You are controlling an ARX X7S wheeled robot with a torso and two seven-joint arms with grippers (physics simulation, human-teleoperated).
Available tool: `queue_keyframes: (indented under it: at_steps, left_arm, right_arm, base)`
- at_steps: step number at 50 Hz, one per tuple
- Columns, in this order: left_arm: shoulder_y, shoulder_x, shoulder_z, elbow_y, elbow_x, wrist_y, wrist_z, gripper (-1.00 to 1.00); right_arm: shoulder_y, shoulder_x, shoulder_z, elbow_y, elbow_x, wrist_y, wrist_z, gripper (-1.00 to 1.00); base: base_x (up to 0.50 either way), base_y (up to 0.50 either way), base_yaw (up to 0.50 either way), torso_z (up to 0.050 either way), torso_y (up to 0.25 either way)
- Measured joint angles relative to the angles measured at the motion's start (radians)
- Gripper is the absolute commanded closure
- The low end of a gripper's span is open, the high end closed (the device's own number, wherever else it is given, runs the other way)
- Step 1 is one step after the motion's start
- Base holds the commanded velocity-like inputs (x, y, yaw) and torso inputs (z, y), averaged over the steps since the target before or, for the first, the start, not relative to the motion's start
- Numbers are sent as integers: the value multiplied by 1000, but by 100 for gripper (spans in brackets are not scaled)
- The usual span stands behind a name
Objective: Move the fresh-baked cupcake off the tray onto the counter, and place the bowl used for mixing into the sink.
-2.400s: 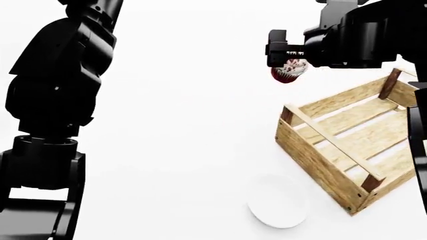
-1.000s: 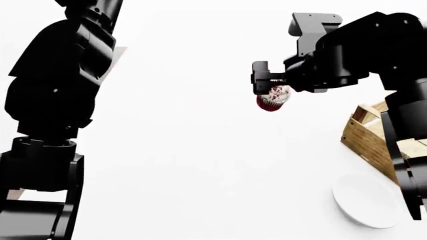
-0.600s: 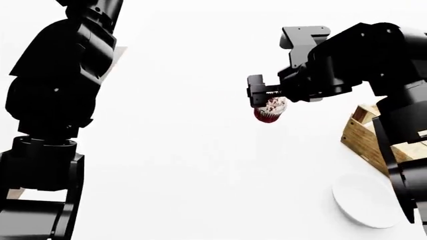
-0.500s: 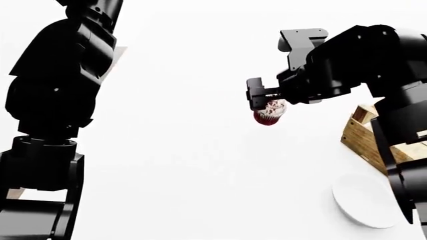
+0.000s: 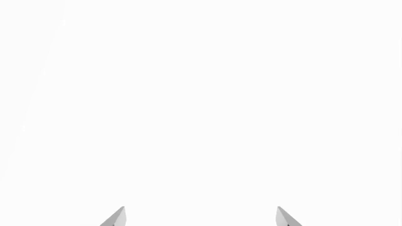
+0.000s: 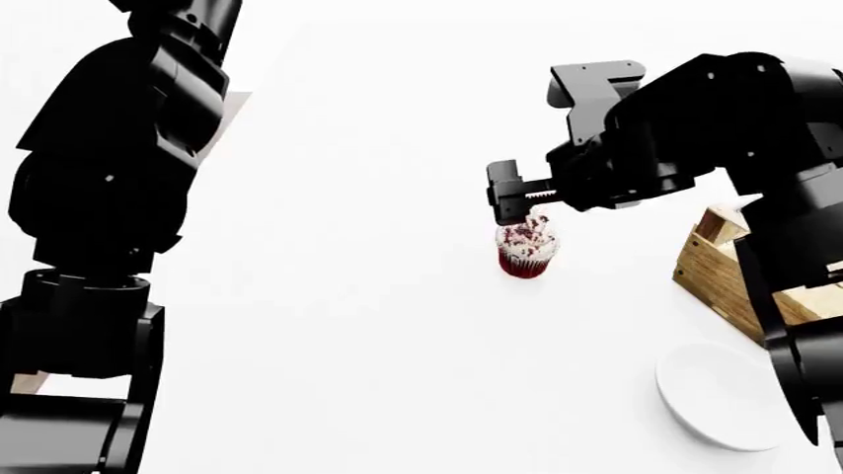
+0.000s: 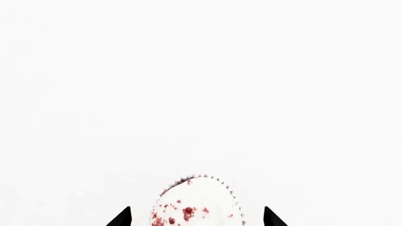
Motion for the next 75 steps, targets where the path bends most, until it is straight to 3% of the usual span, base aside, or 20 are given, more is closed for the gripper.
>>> queue_keyframes:
  at_steps: [10, 25, 35, 75]
  left_arm:
    - [-3, 1, 1, 2, -4, 0, -3, -100]
    - [-4, -17, -6, 80, -33, -40, -39, -100]
    - [-3, -29, -8, 123, -48, -63, -60, -100]
    - [-3, -30, 1, 128, -56, -59, -66, -100]
  right_arm:
    - [-14, 28, 39, -65, 42, 23, 68, -100]
    - [-89, 99, 213, -225, 253, 82, 355, -100]
    - [-115, 124, 270, -277, 331, 84, 447, -100]
    - [-115, 140, 248, -284, 354, 58, 446, -100]
  base:
    - [0, 0, 0, 0, 0]
    - [0, 0, 0, 0, 0]
    - [-80, 0, 0, 0, 0]
    - [-100, 0, 0, 0, 0]
